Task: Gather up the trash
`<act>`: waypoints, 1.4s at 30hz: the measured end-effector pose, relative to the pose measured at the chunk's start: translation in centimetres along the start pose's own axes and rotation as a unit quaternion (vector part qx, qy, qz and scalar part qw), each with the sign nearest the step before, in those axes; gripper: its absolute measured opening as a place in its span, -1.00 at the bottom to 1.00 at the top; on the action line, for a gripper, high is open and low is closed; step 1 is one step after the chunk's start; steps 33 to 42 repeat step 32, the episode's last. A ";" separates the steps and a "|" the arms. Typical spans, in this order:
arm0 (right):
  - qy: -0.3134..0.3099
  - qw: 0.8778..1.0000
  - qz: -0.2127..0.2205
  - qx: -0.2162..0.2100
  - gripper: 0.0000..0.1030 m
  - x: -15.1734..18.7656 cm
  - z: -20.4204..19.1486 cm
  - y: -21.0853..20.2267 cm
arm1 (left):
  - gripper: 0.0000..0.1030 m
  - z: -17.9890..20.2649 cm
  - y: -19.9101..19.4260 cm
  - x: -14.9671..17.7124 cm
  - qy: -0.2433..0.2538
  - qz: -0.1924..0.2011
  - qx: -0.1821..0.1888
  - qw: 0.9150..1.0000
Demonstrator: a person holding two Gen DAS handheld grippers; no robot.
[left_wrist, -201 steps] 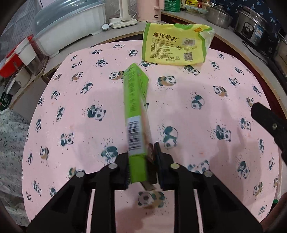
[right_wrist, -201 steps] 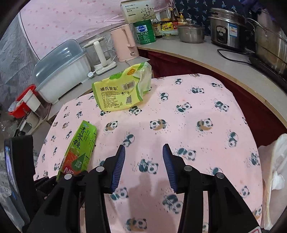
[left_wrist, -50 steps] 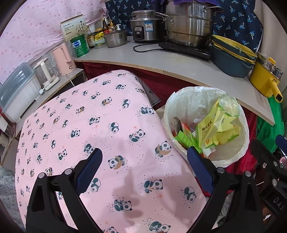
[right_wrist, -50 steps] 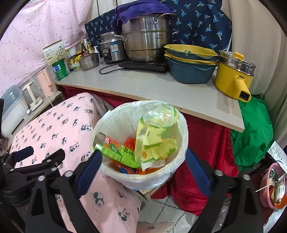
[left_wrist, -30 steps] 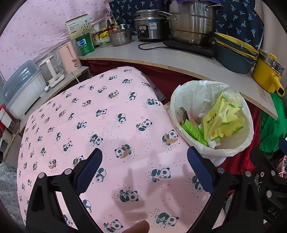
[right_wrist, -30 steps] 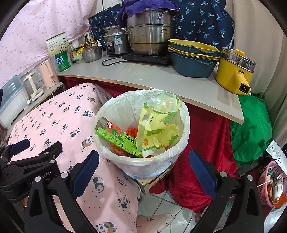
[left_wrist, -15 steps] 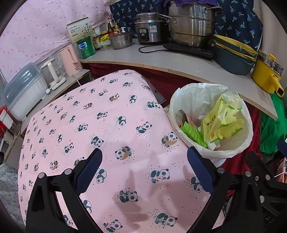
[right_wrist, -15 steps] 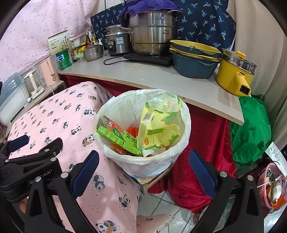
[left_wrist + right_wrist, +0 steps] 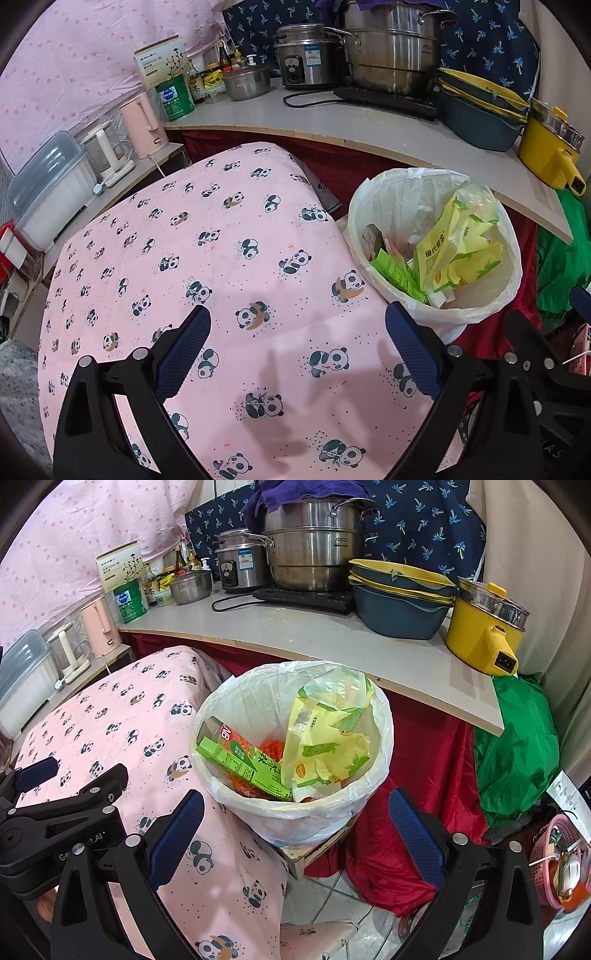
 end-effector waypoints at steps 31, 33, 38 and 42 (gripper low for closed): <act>0.004 1.000 -0.006 0.006 0.87 0.9 0.2 0.4 | 0.77 0.3 0.4 0.6 0.004 -0.005 0.005 1.000; 0.004 1.000 -0.006 0.006 0.87 0.9 0.2 0.4 | 0.77 0.4 0.5 0.8 0.006 -0.006 0.006 1.000; 0.004 1.000 -0.006 0.006 0.87 0.9 0.2 0.4 | 0.77 0.4 0.5 0.8 0.006 -0.006 0.006 1.000; 0.004 1.000 -0.006 0.006 0.87 0.9 0.2 0.4 | 0.77 0.4 0.5 0.8 0.006 -0.006 0.006 1.000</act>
Point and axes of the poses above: each gripper's, at about its wrist camera, not at the fingertips, and y roughly the way its jaws point, z to its right, x to its underside, the point moved 6 cm from there along y, roughly the way its jaws point, and after that the axes turned 6 degrees about z, right-handed, at the moved point
